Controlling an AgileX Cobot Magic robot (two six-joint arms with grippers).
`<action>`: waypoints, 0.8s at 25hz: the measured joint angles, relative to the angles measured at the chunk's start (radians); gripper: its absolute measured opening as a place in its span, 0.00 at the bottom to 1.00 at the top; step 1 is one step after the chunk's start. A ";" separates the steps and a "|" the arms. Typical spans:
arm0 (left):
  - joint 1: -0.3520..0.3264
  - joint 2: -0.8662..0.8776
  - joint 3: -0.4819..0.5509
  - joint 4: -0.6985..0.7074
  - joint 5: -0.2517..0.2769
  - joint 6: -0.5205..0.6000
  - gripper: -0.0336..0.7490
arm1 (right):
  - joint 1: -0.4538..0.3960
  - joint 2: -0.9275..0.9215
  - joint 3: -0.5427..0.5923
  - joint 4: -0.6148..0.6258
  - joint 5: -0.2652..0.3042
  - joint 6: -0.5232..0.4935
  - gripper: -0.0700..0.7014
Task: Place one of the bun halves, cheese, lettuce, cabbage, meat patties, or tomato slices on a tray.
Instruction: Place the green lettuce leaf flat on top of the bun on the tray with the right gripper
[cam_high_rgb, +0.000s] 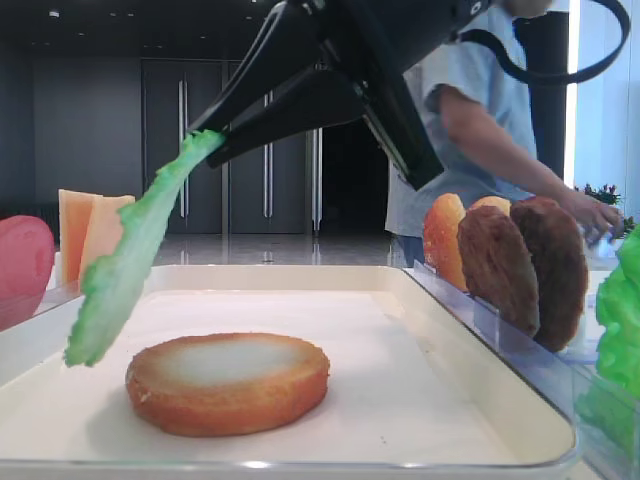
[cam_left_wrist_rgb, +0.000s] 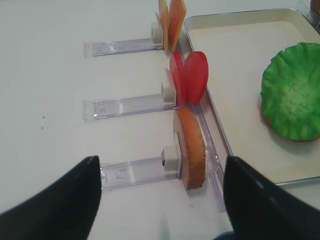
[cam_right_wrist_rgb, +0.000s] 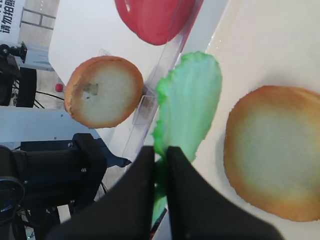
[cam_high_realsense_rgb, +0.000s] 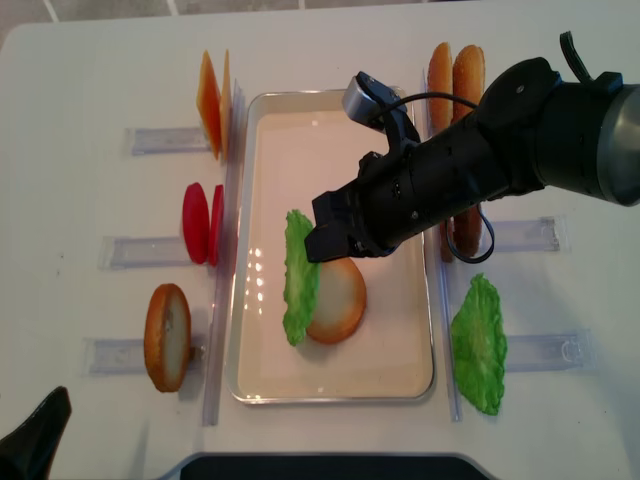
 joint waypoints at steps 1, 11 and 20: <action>0.000 0.000 0.000 0.000 0.000 0.000 0.78 | -0.001 0.000 0.000 -0.001 0.004 -0.002 0.18; 0.000 0.000 0.000 0.000 0.000 0.000 0.78 | -0.004 0.000 0.000 -0.004 0.008 -0.008 0.18; 0.000 0.000 0.000 0.000 0.000 0.000 0.78 | -0.004 0.004 0.000 -0.004 0.009 -0.010 0.18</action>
